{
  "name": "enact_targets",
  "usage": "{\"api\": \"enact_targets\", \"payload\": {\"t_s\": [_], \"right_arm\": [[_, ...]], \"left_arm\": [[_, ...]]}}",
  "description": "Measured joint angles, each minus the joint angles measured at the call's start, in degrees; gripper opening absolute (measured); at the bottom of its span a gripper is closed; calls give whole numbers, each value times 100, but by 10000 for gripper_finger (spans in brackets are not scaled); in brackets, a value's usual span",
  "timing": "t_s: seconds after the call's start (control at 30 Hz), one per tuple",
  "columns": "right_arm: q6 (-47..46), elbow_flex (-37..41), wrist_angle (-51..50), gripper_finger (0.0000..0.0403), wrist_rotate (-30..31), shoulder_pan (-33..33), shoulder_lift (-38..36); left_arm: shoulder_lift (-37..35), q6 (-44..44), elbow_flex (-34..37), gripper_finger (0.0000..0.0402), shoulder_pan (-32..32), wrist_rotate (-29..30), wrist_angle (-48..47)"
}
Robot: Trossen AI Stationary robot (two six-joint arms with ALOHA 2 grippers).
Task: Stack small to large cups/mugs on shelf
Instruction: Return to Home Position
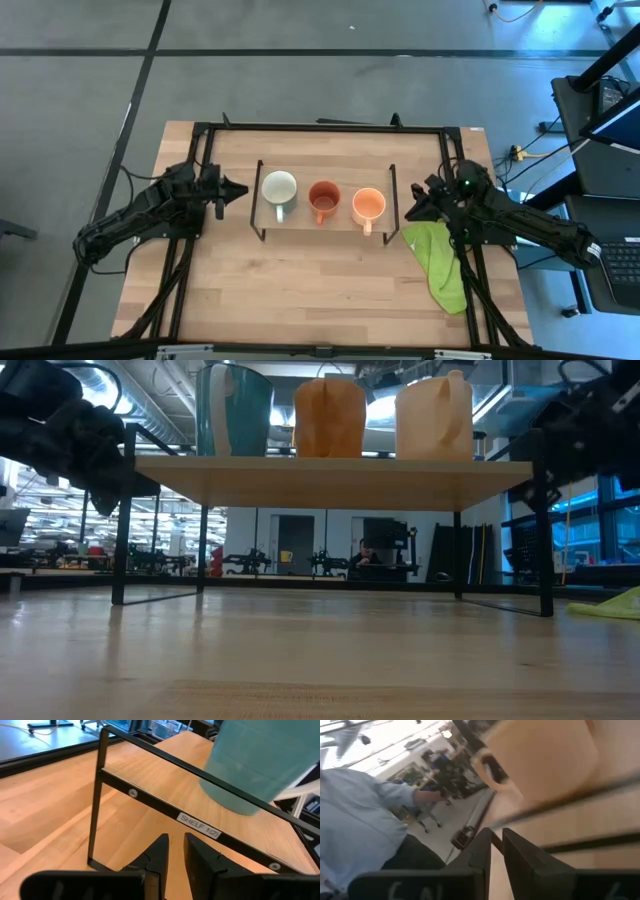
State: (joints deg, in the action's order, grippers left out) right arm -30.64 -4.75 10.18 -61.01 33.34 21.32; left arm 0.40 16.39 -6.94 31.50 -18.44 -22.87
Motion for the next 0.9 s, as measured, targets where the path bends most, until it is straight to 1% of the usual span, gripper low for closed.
{"api": "enact_targets", "payload": {"t_s": [0.1,0.2,0.27,0.37,0.9], "right_arm": [[76,0,-338,51,242,2,-1],[83,0,-433,51,408,2,1],[94,0,-434,51,480,2,1],[90,0,-433,51,495,1,1],[98,0,-433,51,495,1,1]], "left_arm": [[0,-3,0,55,-44,-4,4],[0,6,0,55,-54,25,4],[0,378,0,55,-54,71,2],[0,627,0,55,-54,136,0],[0,557,0,55,-54,144,0]]}}
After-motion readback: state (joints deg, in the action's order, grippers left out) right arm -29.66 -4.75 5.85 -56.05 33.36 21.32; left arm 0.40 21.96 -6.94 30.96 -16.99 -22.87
